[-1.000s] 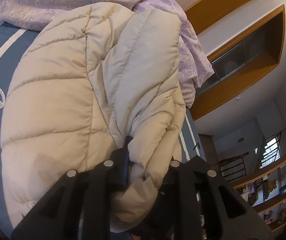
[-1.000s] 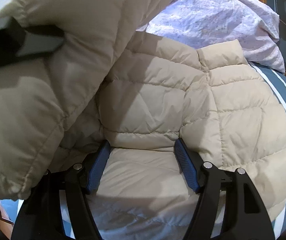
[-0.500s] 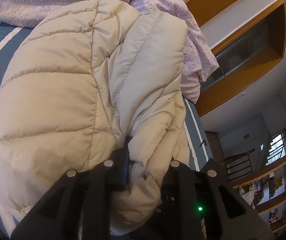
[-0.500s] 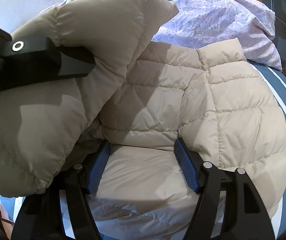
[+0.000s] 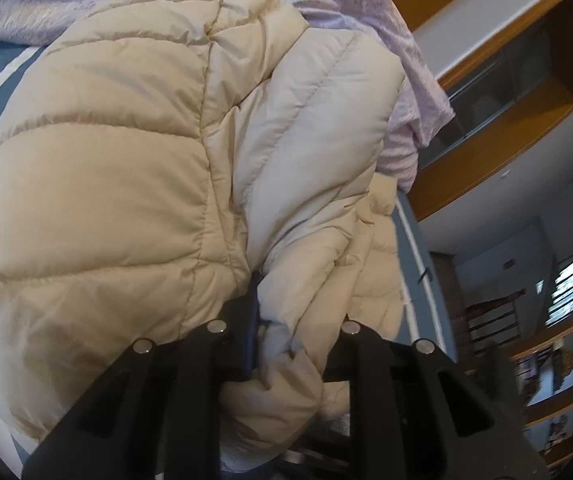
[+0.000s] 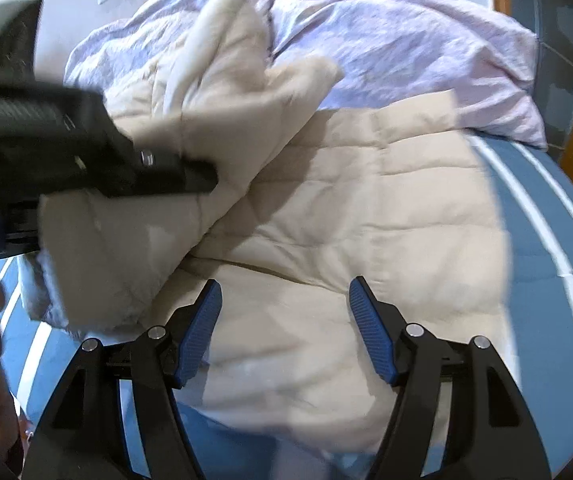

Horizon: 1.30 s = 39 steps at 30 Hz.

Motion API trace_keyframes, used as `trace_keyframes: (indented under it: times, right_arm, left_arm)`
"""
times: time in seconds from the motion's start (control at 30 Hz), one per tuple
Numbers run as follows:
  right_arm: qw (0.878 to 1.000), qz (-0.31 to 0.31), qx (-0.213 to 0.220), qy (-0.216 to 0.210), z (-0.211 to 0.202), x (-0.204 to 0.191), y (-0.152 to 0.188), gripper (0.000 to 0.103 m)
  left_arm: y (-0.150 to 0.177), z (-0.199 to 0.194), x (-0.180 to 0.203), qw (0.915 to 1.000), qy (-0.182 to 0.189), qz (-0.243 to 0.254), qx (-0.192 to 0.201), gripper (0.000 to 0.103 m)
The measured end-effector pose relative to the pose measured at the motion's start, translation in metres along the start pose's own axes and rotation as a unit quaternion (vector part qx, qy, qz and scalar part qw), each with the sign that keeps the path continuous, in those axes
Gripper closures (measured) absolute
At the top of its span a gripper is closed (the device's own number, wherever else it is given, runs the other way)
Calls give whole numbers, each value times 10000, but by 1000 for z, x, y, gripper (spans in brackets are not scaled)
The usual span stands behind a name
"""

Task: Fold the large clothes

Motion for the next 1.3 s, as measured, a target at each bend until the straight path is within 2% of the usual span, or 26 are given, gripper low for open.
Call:
trace_keyframes:
  times: [0.13,0.27,0.47,0.67,0.77,0.83,0.87,0.9,0.93,1.0,1.1,1.3]
  right_arm:
    - [9991,164,183,337,-30,29,5,35]
    - [9970,376,163,655,-45,51,15,35]
    - [9954,794,-281,454,-26,61,31,42]
    - [9950,829,-289,467,-24,59,34,42]
    - [9951,831,-283,455,-23,58,34,42]
    - [9951,823,-288,462,-23,57,35,42]
    - [9951,821,-289,462,-23,57,35,42]
    - [9951,821,-289,463,-24,56,35,42]
    - [9950,852,-265,449,-24,57,35,42]
    - [9949,869,-290,428,-25,57,34,42]
    - [9943,923,-311,425,-26,57,34,42]
    - [9921,1184,-276,310,-27,63,34,41]
  left_arm:
    - [4,9,10,9995,-243,211,10,83]
    - [7,17,19,9984,-425,364,28,83]
    - [12,23,31,9972,-503,558,32,83]
    - [20,23,57,9941,-416,998,46,83]
    - [26,29,68,9901,-618,1260,73,80]
    - [31,29,71,9875,-721,1399,111,71]
    - [33,27,73,9872,-672,1442,104,57]
    - [33,24,75,9874,-586,1467,79,37]
    - [34,18,76,9876,-565,1459,80,35]
    - [34,10,80,9871,-549,1502,100,22]
    - [33,-8,79,9862,-576,1541,172,21]
    - [23,-60,57,9835,-790,1480,670,17]
Point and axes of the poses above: each gripper's, at about its wrist camera, not at the fingertips, and z roughly the way its jaws point, x to its right, y to its underside, the point moved 1 cm from there along z, roughly the way its jaws point, and after that the axes turned 11 degrees about -y, right-handed, at the moved point
